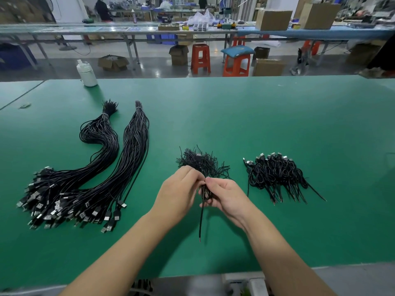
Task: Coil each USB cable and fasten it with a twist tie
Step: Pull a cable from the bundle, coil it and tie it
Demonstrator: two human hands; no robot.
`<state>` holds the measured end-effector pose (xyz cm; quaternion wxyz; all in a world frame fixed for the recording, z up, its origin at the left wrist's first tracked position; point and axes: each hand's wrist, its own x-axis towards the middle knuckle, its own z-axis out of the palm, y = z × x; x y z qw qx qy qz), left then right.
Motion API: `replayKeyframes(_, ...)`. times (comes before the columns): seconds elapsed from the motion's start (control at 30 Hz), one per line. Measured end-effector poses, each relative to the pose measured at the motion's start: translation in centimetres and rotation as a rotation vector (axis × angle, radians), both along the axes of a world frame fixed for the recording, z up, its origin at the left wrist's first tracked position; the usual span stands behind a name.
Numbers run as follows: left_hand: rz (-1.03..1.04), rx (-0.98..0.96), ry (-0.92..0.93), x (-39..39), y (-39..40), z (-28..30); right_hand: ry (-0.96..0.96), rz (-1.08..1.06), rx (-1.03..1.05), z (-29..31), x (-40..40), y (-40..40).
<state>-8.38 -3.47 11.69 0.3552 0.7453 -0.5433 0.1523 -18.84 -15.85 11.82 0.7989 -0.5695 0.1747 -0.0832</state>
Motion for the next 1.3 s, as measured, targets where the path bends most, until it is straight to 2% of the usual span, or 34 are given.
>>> replayKeyframes(0.17,0.064,-0.107,0.258,0.3,-0.3,0.1,-0.035,-0.015,0.087,-0.4,-0.2,-0.5)
replayKeyframes(0.33,0.081,-0.039,0.377,1.8,-0.7,-2.4,0.114,-0.071,-0.041,-1.5,-0.5,-1.9)
replayKeyframes(0.43,0.226,0.097,0.356,3.2,-0.6,-5.7,0.307,-0.095,-0.355,-1.6,-0.7,-3.9)
replayKeyframes(0.53,0.406,0.339,0.174,5.0,0.5,-9.0,0.553,-0.124,-0.842,-1.2,-1.0,-7.2)
replayKeyframes(0.63,0.475,0.439,0.099,6.3,1.6,-11.1,0.766,-0.151,-1.143,-0.7,-1.1,-11.2)
replayKeyframes(0.77,0.510,0.415,0.085,6.8,1.7,-11.9,0.977,-0.187,-1.323,-0.8,-0.8,-16.3)
replayKeyframes(0.93,0.529,0.392,0.089,7.0,1.7,-12.2,1.114,-0.125,-1.376,-1.5,-0.6,-18.9)
replayKeyframes(1.0,0.530,0.391,0.088,6.9,1.6,-12.2,1.088,-0.138,-1.469,-1.8,-0.7,-18.6)
replayKeyframes(1.1,0.526,0.392,0.088,6.9,1.7,-12.2,0.909,-0.301,-1.642,-2.0,-0.1,-16.8)
replayKeyframes(1.2,0.538,0.386,0.094,6.9,1.7,-12.2,0.640,-0.352,-1.493,-2.4,1.7,-13.0)
replayKeyframes(1.3,0.608,0.374,0.082,6.7,1.9,-12.4,0.520,-0.277,-1.325,-4.4,3.5,-8.1)
